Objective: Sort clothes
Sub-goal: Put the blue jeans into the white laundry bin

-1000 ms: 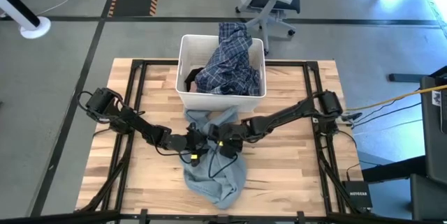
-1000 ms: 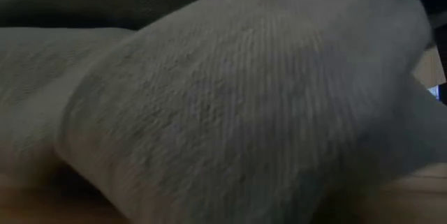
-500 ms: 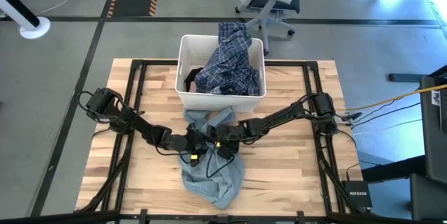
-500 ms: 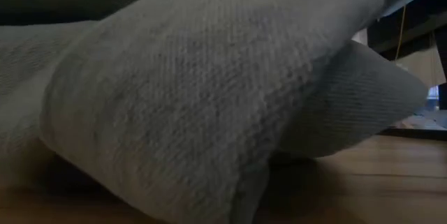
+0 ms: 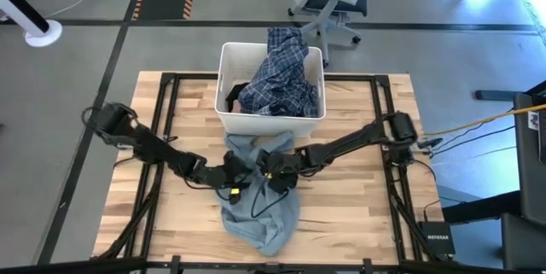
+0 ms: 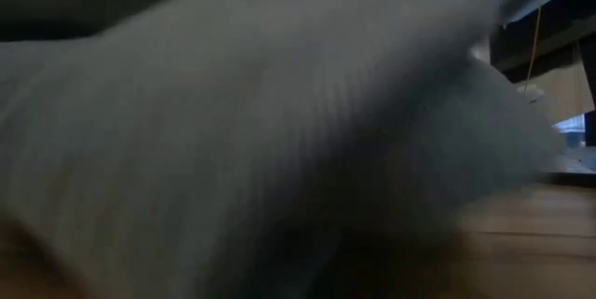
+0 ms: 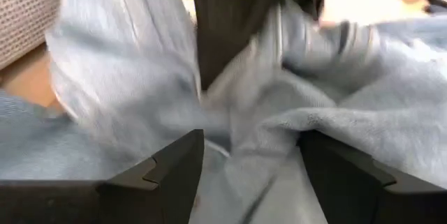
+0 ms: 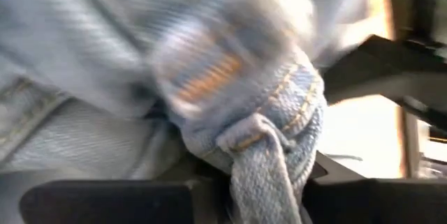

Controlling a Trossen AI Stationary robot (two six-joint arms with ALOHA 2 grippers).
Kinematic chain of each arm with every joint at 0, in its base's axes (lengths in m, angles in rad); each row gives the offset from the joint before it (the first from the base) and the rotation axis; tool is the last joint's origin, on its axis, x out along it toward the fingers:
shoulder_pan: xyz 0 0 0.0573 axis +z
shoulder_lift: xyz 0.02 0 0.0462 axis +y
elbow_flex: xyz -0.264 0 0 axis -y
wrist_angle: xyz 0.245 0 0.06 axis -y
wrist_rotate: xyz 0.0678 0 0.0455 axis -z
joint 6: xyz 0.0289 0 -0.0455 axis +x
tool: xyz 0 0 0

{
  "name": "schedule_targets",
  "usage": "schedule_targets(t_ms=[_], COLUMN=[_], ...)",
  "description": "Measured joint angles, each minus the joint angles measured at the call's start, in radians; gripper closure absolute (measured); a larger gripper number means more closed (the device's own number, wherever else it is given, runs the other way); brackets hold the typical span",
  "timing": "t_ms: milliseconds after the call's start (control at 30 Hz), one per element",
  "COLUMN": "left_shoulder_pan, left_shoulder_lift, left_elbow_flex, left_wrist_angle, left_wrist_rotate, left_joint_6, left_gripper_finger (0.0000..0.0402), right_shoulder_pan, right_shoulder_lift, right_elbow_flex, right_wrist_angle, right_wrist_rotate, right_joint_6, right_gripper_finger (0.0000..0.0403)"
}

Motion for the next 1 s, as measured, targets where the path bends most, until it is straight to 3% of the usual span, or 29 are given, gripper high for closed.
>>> schedule_targets(t_ms=[200, 533, 733, 1000], left_shoulder_pan=[-0.082, -0.241, -0.281, -0.287], left_shoulder_lift=[-0.218, -0.529, -0.607, -0.609], left_elbow_flex=[-0.001, -0.003, -0.004, -0.005], left_wrist_angle=[-0.157, -0.293, -0.303, -0.351], left_wrist_rotate=[-0.044, -0.377, -0.5, -0.511], left_joint_6=[0.049, 0.185, 0.246, 0.214], left_gripper_finger=[0.0169, 0.0169, 0.0169, 0.0169], right_shoulder_pan=[0.027, 0.045, 0.045, 0.033], right_shoulder_lift=[-0.167, -0.41, -0.522, -0.529], right_elbow_flex=[0.0, 0.0, 0.085, 0.344], right_wrist_angle=[-0.04, -0.053, -0.027, -0.024], right_wrist_rotate=[0.037, 0.108, 0.155, 0.205], right_joint_6=[0.004, -0.004, -0.054, -0.204], right_gripper_finger=[0.032, 0.032, 0.032, 0.032])
